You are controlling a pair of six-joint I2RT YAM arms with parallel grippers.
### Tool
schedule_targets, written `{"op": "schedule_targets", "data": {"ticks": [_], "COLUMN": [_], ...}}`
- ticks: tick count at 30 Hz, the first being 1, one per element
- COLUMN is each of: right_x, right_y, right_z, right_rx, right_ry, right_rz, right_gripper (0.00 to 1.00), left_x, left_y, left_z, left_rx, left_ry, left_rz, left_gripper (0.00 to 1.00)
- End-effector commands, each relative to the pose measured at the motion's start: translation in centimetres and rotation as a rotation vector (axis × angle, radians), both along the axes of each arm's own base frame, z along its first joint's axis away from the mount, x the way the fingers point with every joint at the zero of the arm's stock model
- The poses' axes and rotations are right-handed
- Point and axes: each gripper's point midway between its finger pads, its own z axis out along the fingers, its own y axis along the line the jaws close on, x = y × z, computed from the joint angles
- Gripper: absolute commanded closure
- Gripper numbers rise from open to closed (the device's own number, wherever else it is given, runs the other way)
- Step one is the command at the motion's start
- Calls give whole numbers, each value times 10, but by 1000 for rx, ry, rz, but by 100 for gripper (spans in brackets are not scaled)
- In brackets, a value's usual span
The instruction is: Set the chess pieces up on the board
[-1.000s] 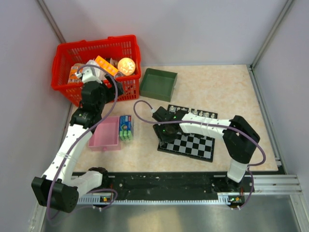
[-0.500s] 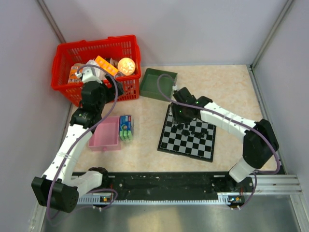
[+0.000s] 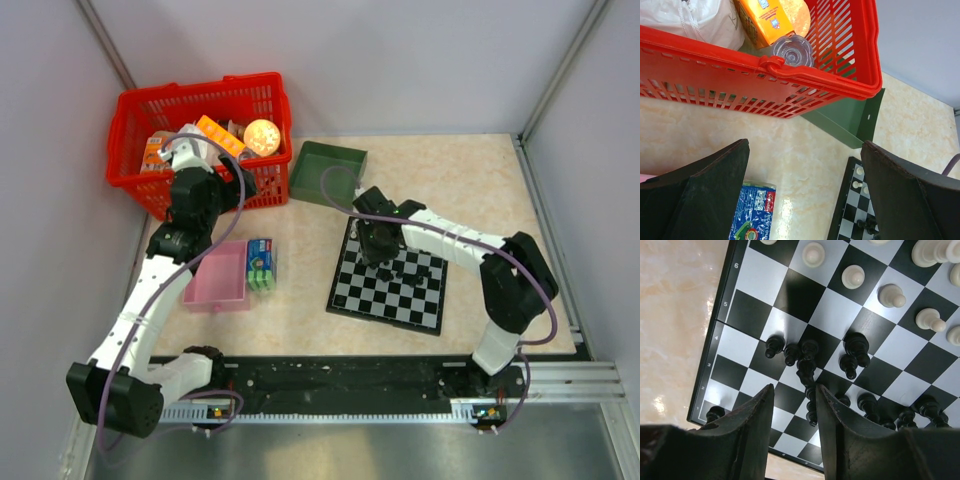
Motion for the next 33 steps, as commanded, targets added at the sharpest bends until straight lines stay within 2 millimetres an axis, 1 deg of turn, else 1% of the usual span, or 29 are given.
{"op": "schedule_targets", "data": {"ticks": [1, 10, 15, 19, 33], "right_x": [13, 20, 23, 21, 15], "right_y": [-3, -2, 0, 1, -1], "right_z": [5, -2, -3, -5, -8], "right_rx": [-34, -66, -68, -62, -71], "right_ry": [-39, -40, -44, -31, -11], "right_rz": [2, 19, 29, 33, 46], "right_gripper": [62, 64, 69, 71, 71], "left_x": [5, 5, 6, 6, 5], "left_y": [0, -1, 0, 1, 2], "left_z": [14, 13, 11, 10, 10], "left_rx": [-9, -10, -9, -6, -11], "left_ry": [-51, -48, -45, -42, -44], "left_rz": [-5, -6, -1, 1, 9], "left_gripper": [2, 2, 2, 2, 2]}}
